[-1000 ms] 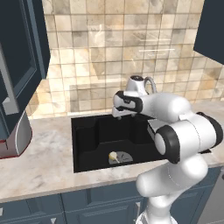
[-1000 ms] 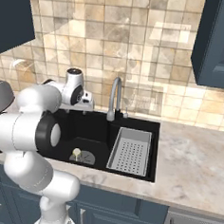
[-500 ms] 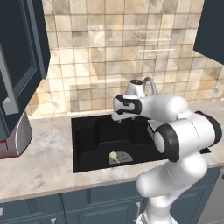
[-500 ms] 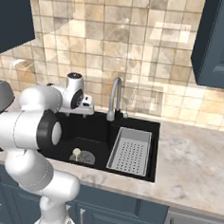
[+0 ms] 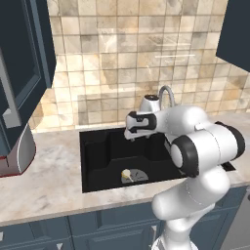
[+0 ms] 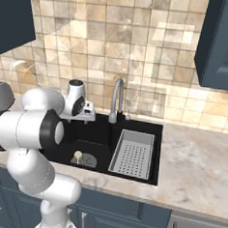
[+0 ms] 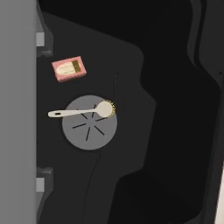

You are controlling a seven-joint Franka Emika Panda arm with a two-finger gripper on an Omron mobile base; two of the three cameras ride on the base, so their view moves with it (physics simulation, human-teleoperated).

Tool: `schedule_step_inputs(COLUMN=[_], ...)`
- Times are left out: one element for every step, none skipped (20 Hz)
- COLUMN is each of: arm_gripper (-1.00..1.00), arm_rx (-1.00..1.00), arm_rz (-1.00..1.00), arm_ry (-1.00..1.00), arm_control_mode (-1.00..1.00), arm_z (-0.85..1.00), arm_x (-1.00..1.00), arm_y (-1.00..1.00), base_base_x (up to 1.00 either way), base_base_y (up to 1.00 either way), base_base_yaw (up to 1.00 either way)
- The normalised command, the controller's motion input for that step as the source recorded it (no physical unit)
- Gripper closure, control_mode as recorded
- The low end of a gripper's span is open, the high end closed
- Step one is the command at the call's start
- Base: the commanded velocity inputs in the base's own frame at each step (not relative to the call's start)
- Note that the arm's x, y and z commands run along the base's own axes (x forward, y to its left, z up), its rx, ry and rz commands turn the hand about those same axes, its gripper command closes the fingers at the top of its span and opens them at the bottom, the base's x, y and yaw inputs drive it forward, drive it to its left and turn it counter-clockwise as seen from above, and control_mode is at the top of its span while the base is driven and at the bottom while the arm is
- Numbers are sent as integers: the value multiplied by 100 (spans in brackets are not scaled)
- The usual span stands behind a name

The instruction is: Pick up the dish brush and bar soap from the sink, and place them back in the cabinet, and close the cabinet doors.

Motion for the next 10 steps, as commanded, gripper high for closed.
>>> schedule_step_inputs(arm_gripper=[-100,-100,-100,-100,-100,-100,-100,-100,-100,-100], arm_rx=[0,0,0,0,0,0,0,0,0,0], arm_rz=[0,0,0,0,0,0,0,0,0,0], arm_ry=[0,0,0,0,0,0,0,1,2,3], arm_control_mode=[-100,-100,-100,-100,-100,-100,-100,-100,-100,-100], arm_z=[-29,-28,-26,-26,-25,-24,-24,-21,-17,-15], arm_x=[0,0,0,0,0,0,0,0,0,0], arm_y=[0,0,2,3,3,4,6,7,8,7], base_base_x=[0,0,0,0,0,0,0,0,0,0], base_base_y=[0,0,0,0,0,0,0,0,0,0], base_base_yaw=[0,0,0,0,0,0,0,0,0,0])
